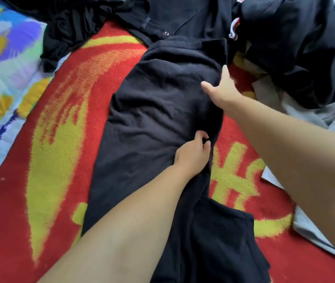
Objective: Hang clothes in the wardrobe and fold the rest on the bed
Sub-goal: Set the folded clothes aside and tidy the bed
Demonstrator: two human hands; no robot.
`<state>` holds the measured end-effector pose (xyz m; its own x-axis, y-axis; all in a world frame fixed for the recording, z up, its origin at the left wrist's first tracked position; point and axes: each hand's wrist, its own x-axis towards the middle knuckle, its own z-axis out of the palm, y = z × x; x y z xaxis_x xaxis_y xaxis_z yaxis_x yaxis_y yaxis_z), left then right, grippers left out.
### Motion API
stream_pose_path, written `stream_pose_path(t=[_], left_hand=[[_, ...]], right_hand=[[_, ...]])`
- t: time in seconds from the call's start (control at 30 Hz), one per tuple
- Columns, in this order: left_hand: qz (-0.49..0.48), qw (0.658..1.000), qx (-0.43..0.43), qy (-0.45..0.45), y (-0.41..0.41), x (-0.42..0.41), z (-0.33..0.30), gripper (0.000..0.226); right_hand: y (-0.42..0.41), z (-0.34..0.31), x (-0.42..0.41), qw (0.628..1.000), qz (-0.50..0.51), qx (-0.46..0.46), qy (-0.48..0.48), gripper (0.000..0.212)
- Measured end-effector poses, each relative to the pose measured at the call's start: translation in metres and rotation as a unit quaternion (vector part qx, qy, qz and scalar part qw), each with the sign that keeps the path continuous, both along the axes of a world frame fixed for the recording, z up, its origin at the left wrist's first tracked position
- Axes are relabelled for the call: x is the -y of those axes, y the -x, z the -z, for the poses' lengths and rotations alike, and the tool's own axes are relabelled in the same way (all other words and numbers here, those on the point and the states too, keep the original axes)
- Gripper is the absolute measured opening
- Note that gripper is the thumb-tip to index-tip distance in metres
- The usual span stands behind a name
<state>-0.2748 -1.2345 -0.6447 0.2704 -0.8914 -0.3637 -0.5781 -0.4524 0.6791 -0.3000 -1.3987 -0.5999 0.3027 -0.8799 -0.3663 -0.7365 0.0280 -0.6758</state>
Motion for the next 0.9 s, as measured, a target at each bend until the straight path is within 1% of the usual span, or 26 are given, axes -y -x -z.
stream_pose_path(t=[0.07, 0.13, 0.2, 0.23, 0.27, 0.33, 0.37, 0.43, 0.5, 0.53, 0.6, 0.67, 0.7, 0.73, 0.77, 0.8, 0.83, 0.87, 0.9], left_hand=[[0.011, 0.999, 0.016, -0.025, 0.002, -0.002, -0.003, 0.031], [0.053, 0.997, 0.023, -0.05, 0.005, -0.008, -0.01, 0.039], [0.087, 0.995, -0.016, -0.038, 0.013, -0.03, -0.017, 0.051], [0.104, 0.994, -0.027, -0.025, 0.018, -0.05, -0.019, 0.056], [0.134, 0.991, -0.008, -0.014, 0.024, -0.075, -0.019, 0.061], [0.201, 0.976, 0.079, -0.026, 0.038, -0.137, -0.016, 0.069], [0.213, 0.969, 0.122, -0.041, 0.046, -0.169, -0.015, 0.072], [0.228, 0.953, 0.187, -0.071, 0.065, -0.223, -0.019, 0.076], [0.239, 0.945, 0.212, -0.076, 0.084, -0.254, -0.02, 0.079], [0.252, 0.942, 0.204, -0.087, 0.091, -0.261, -0.019, 0.08], [0.268, 0.941, 0.182, -0.099, 0.094, -0.267, -0.018, 0.079], [0.265, 0.949, 0.138, -0.098, 0.092, -0.267, -0.021, 0.074], [0.251, 0.958, 0.097, -0.098, 0.089, -0.265, -0.025, 0.069], [0.221, 0.969, 0.033, -0.102, 0.085, -0.262, -0.03, 0.063], [0.174, 0.977, -0.051, -0.108, 0.082, -0.259, -0.038, 0.057], [0.101, 0.976, -0.15, -0.12, 0.078, -0.257, -0.047, 0.05], [-0.002, 0.955, -0.266, -0.135, 0.071, -0.256, -0.057, 0.045], [-0.113, 0.911, -0.369, -0.144, 0.062, -0.257, -0.067, 0.04], [-0.209, 0.867, -0.431, -0.135, 0.051, -0.259, -0.073, 0.035]], right_hand=[[0.025, 0.0, -0.043, 0.997, -0.074, -0.001, 0.001, 0.077], [0.057, 0.0, -0.086, 0.994, -0.111, -0.018, -0.001, 0.071], [0.091, 0.0, -0.129, 0.992, -0.125, -0.026, 0.0, 0.067], [0.109, 0.001, -0.151, 0.992, -0.121, -0.037, -0.003, 0.067], [0.128, 0.002, -0.172, 0.992, -0.11, -0.061, -0.011, 0.066], [0.168, 0.002, -0.21, 0.99, -0.069, -0.12, -0.032, 0.064], [0.187, 0.002, -0.226, 0.988, -0.047, -0.142, -0.045, 0.062], [0.22, 0.0, -0.254, 0.983, -0.001, -0.152, -0.1, 0.056], [0.238, -0.001, -0.27, 0.975, 0.005, -0.152, -0.163, 0.052], [0.244, -0.003, -0.275, 0.972, -0.003, -0.152, -0.179, 0.047], [0.25, -0.007, -0.276, 0.978, 0.007, -0.127, -0.165, 0.028], [0.248, -0.021, -0.274, 0.988, 0.054, -0.07, -0.127, 0.009], [0.242, -0.032, -0.273, 0.99, 0.077, -0.029, -0.112, 0.005], [0.231, -0.044, -0.273, 0.991, 0.093, 0.019, -0.098, 0.012], [0.216, -0.056, -0.275, 0.989, 0.098, 0.066, -0.091, 0.02], [0.198, -0.067, -0.279, 0.986, 0.088, 0.109, -0.088, 0.025], [0.176, -0.075, -0.286, 0.985, 0.059, 0.136, -0.087, 0.028], [0.155, -0.08, -0.295, 0.985, 0.013, 0.147, -0.086, 0.028], [0.134, -0.08, -0.306, 0.986, -0.045, 0.137, -0.08, 0.027]])
